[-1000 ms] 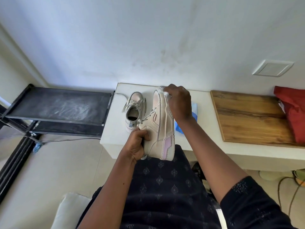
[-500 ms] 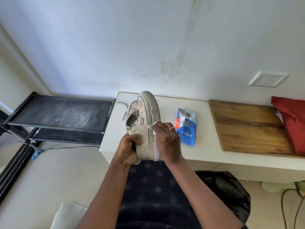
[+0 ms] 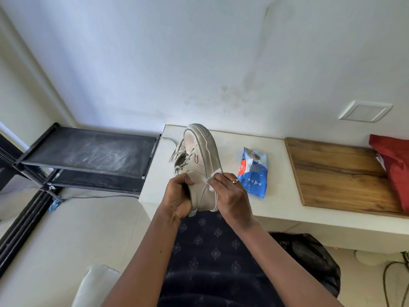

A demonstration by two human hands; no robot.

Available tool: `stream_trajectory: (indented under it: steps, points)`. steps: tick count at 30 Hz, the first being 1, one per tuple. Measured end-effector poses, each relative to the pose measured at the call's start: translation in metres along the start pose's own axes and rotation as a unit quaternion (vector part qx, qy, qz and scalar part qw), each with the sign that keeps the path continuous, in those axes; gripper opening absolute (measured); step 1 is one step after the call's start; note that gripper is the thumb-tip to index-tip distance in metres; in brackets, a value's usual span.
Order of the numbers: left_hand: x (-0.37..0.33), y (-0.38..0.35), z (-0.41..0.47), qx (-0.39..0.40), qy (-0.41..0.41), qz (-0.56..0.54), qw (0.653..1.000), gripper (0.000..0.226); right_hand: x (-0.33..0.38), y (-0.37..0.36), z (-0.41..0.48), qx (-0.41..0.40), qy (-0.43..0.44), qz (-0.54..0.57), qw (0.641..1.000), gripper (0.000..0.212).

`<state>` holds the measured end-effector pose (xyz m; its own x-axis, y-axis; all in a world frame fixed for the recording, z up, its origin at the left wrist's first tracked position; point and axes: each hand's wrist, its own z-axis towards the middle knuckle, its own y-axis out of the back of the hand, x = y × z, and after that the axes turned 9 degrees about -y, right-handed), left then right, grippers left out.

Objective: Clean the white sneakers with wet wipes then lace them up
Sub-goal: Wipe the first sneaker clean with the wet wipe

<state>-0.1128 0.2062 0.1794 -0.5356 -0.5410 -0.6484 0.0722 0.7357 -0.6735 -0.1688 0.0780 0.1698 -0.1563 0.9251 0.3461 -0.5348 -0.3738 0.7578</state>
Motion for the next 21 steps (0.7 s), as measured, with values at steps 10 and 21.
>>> stream_trajectory:
  steps: [10,21]
  points:
    - [0.006,-0.010,0.001,0.061,0.029,-0.024,0.997,0.042,0.008,0.004,0.046,0.018,-0.069,0.040,0.997,0.026]
    - [0.009,-0.008,0.007,0.044,0.014,-0.032,0.998,0.032,0.006,0.009,0.011,0.063,-0.025,0.058,0.996,0.007]
